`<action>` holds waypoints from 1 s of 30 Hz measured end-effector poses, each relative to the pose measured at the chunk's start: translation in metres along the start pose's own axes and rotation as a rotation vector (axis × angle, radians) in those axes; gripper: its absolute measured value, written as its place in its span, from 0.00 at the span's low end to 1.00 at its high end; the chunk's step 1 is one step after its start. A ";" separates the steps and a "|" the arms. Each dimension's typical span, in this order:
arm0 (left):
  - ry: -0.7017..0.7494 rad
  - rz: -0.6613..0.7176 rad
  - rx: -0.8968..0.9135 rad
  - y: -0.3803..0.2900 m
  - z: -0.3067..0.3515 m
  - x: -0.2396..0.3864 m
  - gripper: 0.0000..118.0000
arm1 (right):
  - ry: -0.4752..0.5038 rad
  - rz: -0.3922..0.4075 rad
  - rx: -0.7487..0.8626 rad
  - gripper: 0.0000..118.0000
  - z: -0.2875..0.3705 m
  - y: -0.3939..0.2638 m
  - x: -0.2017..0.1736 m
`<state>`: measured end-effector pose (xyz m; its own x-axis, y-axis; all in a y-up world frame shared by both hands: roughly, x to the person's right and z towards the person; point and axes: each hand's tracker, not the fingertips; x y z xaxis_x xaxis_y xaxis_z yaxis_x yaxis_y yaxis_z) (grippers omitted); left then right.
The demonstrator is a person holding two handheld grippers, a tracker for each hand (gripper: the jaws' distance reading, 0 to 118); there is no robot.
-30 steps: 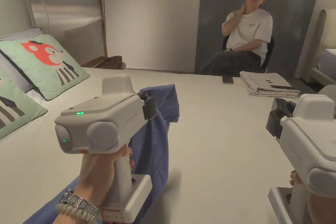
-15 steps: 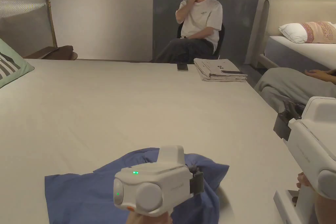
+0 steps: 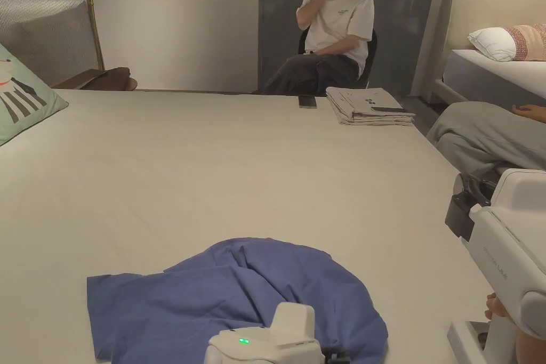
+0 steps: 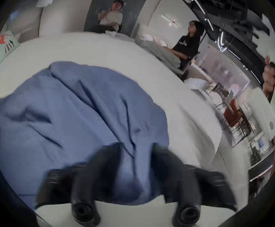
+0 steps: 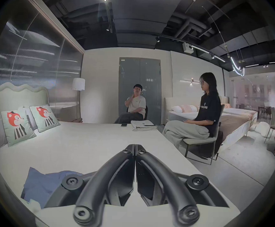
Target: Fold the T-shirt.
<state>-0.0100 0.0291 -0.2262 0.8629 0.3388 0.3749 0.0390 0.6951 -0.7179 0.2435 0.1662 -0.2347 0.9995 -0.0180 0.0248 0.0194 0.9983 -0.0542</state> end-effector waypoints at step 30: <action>0.552 0.188 0.344 -0.017 0.187 -0.139 0.27 | 0.089 0.028 -0.022 0.00 0.029 -0.035 -0.032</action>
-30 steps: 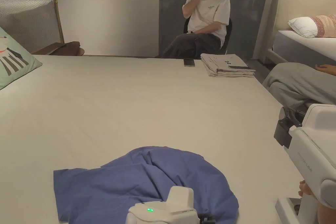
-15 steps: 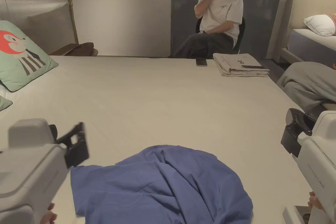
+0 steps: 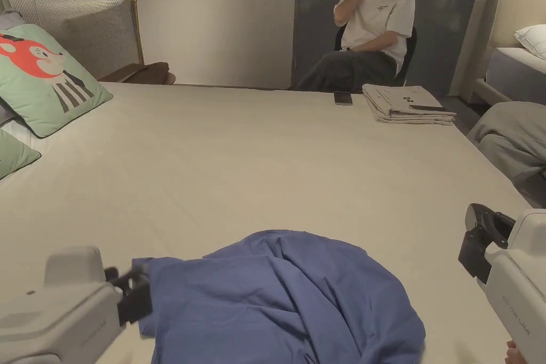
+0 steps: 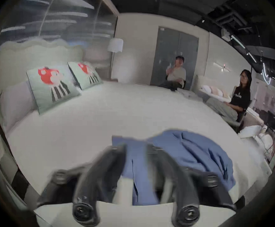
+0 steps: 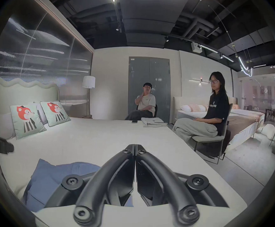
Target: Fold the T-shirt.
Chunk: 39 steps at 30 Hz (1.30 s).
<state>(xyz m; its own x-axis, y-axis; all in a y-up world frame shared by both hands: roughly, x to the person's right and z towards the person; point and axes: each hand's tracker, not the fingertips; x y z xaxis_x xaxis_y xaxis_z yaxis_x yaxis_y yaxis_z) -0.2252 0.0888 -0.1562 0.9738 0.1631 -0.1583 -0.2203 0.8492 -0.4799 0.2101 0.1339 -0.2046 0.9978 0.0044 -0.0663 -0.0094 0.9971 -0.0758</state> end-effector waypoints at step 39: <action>0.014 0.024 -0.158 -0.042 -0.010 0.007 0.02 | 0.162 -0.176 -0.524 0.04 -0.019 -0.115 -0.006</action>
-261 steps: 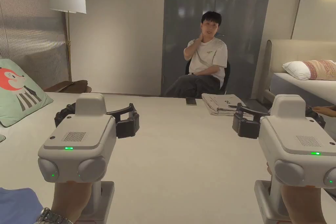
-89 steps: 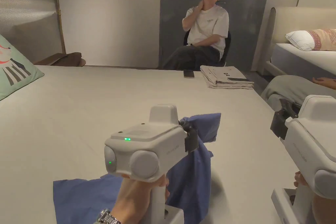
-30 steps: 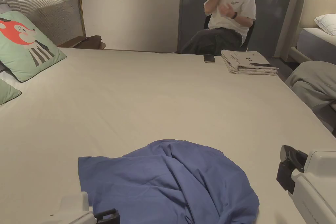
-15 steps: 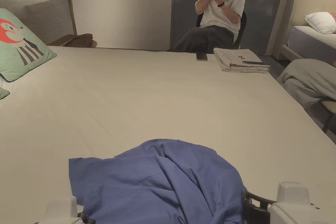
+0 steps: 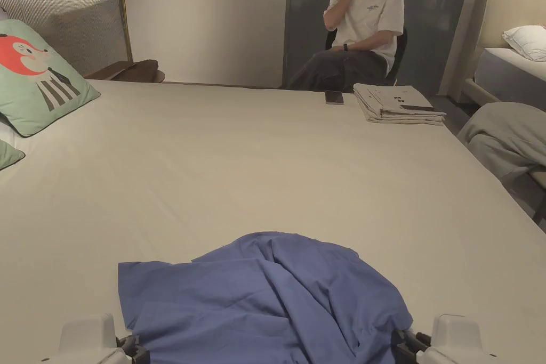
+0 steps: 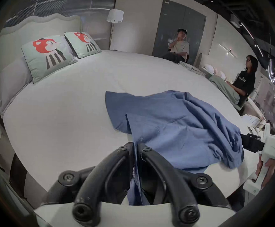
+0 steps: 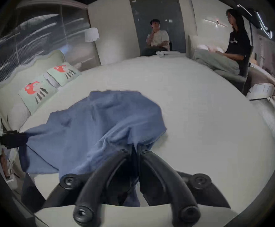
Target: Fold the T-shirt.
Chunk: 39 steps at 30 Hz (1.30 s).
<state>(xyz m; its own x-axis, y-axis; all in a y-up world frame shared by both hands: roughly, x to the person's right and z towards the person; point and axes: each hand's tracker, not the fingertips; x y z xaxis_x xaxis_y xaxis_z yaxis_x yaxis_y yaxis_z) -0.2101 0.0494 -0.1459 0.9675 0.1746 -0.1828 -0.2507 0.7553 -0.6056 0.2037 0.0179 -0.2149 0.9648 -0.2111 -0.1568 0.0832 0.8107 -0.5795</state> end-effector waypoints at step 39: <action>-0.148 0.014 0.706 0.439 -0.017 0.095 0.01 | -0.060 0.129 0.750 0.03 0.043 0.426 -0.031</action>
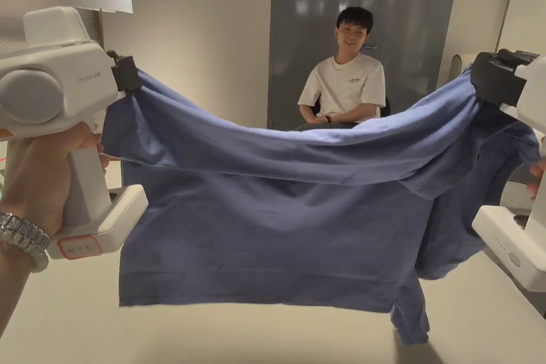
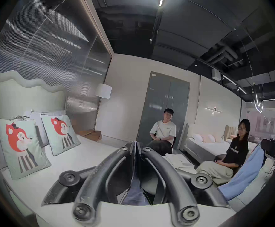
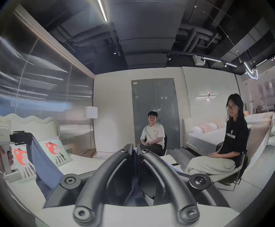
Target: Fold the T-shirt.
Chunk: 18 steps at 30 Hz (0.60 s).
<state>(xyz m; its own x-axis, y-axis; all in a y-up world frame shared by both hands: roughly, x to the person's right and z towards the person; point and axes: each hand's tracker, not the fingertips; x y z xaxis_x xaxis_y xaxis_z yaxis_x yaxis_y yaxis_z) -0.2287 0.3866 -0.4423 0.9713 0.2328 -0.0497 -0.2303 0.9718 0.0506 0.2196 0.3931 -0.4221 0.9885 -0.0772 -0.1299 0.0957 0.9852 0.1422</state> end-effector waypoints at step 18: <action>0.045 -0.036 -0.168 -0.083 -0.001 -0.022 0.01 | -0.037 0.059 -0.197 0.03 0.004 -0.085 0.007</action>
<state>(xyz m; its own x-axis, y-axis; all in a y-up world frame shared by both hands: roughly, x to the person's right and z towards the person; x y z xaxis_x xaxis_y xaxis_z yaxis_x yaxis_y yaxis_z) -0.2310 0.3008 -0.4460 0.9763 0.1950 -0.0934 -0.2055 0.9713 -0.1197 0.2188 0.3082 -0.4310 0.9957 -0.0208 -0.0904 0.0166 0.9988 -0.0470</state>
